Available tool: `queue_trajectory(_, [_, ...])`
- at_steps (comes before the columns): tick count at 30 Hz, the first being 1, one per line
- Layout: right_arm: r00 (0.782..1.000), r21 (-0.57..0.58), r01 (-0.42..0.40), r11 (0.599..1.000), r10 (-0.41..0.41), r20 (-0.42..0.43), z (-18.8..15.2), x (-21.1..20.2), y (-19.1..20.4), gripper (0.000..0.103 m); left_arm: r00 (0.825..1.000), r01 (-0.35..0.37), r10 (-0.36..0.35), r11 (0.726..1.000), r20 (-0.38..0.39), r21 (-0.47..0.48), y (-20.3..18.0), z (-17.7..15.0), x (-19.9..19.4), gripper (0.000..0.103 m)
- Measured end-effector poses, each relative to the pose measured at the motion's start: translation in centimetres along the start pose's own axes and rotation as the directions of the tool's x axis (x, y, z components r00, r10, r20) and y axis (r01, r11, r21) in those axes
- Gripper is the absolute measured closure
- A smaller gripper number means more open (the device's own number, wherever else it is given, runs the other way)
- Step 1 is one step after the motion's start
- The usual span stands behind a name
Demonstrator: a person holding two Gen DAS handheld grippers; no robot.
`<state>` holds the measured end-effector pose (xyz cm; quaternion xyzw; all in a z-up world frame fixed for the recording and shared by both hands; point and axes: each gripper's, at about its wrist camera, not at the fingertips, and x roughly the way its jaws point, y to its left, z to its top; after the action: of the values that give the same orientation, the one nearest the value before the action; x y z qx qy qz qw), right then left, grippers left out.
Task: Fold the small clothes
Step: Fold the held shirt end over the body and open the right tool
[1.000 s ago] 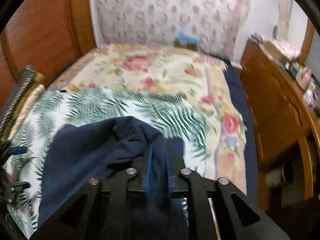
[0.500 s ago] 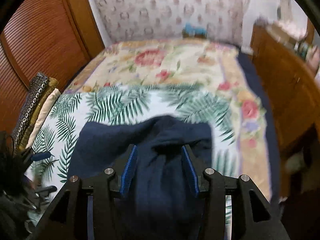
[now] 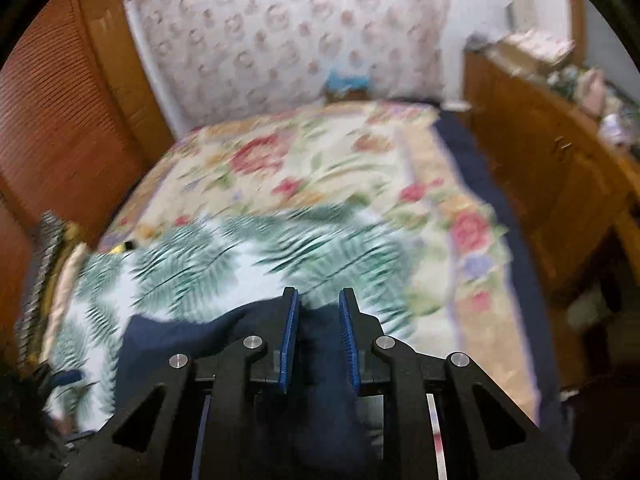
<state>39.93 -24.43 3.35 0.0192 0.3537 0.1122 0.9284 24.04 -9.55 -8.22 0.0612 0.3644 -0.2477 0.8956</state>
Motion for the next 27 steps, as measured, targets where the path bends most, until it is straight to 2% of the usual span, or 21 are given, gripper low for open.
queue_trajectory(3, [0.995,-0.002,0.094,0.996,-0.094,0.041,-0.8,-1.3,-0.8,0.081,1.0,-0.004,0.004,1.0,0.001,0.005,-0.1,-0.1,-0.1,0.018])
queue_trajectory(4, [0.994,0.002,0.097,0.995,-0.097,0.042,-1.3,-1.8,-0.9,0.081,1.0,-0.004,0.004,1.0,0.001,0.005,-0.1,-0.1,-0.1,0.018])
queue_trajectory(6, [0.997,-0.01,0.052,0.999,-0.051,0.051,-2.7,-3.2,-0.1,0.081,1.0,-0.004,0.004,1.0,0.001,0.0,0.0,-0.1,-0.1,0.018])
queue_trajectory(8, [0.996,-0.047,0.07,0.996,-0.068,0.058,-4.3,-4.5,0.8,0.08,1.0,-0.004,0.004,1.0,0.002,-0.003,0.0,-0.1,-0.1,0.018])
queue_trajectory(12, [0.998,-0.097,0.05,0.994,-0.046,0.042,-8.9,-7.4,2.5,0.072,1.0,-0.013,0.013,1.0,0.001,0.008,-0.5,-0.2,-0.4,0.018])
queue_trajectory(14, [0.999,-0.113,0.029,0.993,-0.027,0.024,-11.1,-8.9,3.1,0.056,1.0,-0.009,0.009,1.0,0.004,0.015,-0.9,-0.1,-0.8,0.018])
queue_trajectory(15, [1.0,-0.122,0.02,0.992,-0.019,0.011,-12.0,-9.7,3.2,0.054,1.0,-0.006,0.006,1.0,0.005,0.017,-1.1,0.0,-0.9,0.018])
queue_trajectory(20, [0.999,-0.168,0.002,0.986,-0.009,-0.04,-16.7,-11.4,5.2,0.053,1.0,-0.001,0.001,0.999,0.001,0.037,-2.7,-0.2,-1.8,0.018])
queue_trajectory(27, [0.996,-0.228,-0.042,0.973,0.023,-0.088,-21.5,-10.7,7.2,0.053,1.0,0.008,-0.007,0.999,-0.015,0.038,-4.5,-1.1,-2.6,0.018])
